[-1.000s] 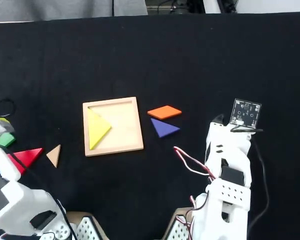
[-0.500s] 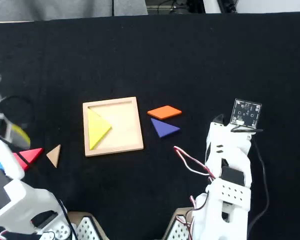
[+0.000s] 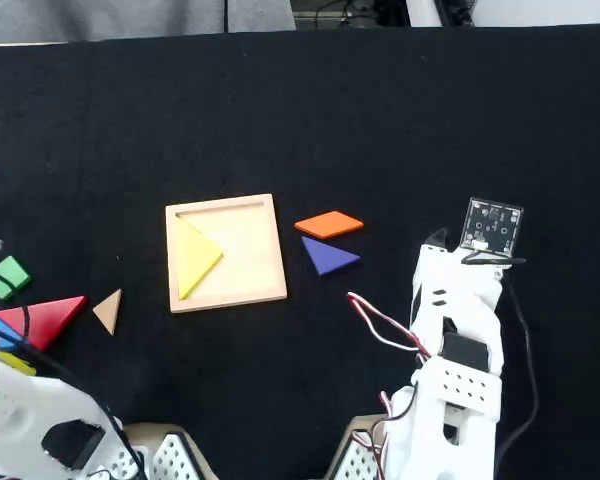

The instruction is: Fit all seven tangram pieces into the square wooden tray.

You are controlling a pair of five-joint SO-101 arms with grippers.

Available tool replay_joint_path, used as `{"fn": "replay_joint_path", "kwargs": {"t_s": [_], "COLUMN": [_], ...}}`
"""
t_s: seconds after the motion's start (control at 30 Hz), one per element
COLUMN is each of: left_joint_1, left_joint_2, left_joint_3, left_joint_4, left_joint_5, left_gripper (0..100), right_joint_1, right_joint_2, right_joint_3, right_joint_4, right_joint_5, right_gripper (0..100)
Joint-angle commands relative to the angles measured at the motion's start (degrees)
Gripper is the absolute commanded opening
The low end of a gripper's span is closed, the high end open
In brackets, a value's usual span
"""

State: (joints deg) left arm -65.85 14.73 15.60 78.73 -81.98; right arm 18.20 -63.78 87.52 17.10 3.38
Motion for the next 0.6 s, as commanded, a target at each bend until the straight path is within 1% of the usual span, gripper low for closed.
{"fn": "replay_joint_path", "kwargs": {"t_s": [0.0,0.07,0.13,0.27,0.4,0.47,0.57], "left_joint_1": [-0.66,-0.04,1.80,5.67,10.51,12.53,14.81], "left_joint_2": [0.00,0.00,0.00,-0.09,-0.09,-0.09,-2.20], "left_joint_3": [4.18,6.64,8.57,8.92,9.36,8.75,7.08], "left_joint_4": [-14.24,-19.16,-22.24,-23.03,-22.95,-20.84,-12.13], "left_joint_5": [2.11,3.87,5.36,10.20,15.03,16.97,17.14], "left_gripper": [28,28,28,28,28,28,28], "right_joint_1": [-0.79,-1.93,-2.90,-3.08,-3.16,-3.16,-3.16], "right_joint_2": [-0.04,-0.04,-0.04,-0.04,-0.04,-0.04,-0.04], "right_joint_3": [-0.57,-0.48,-0.13,0.31,0.31,0.31,0.31], "right_joint_4": [-0.70,-0.70,-0.70,-1.05,-1.05,-1.05,-1.05], "right_joint_5": [0.62,0.62,0.70,4.13,4.13,4.22,4.31], "right_gripper": [10.6,10.6,10.6,10.3,10.3,10.3,10.3]}}
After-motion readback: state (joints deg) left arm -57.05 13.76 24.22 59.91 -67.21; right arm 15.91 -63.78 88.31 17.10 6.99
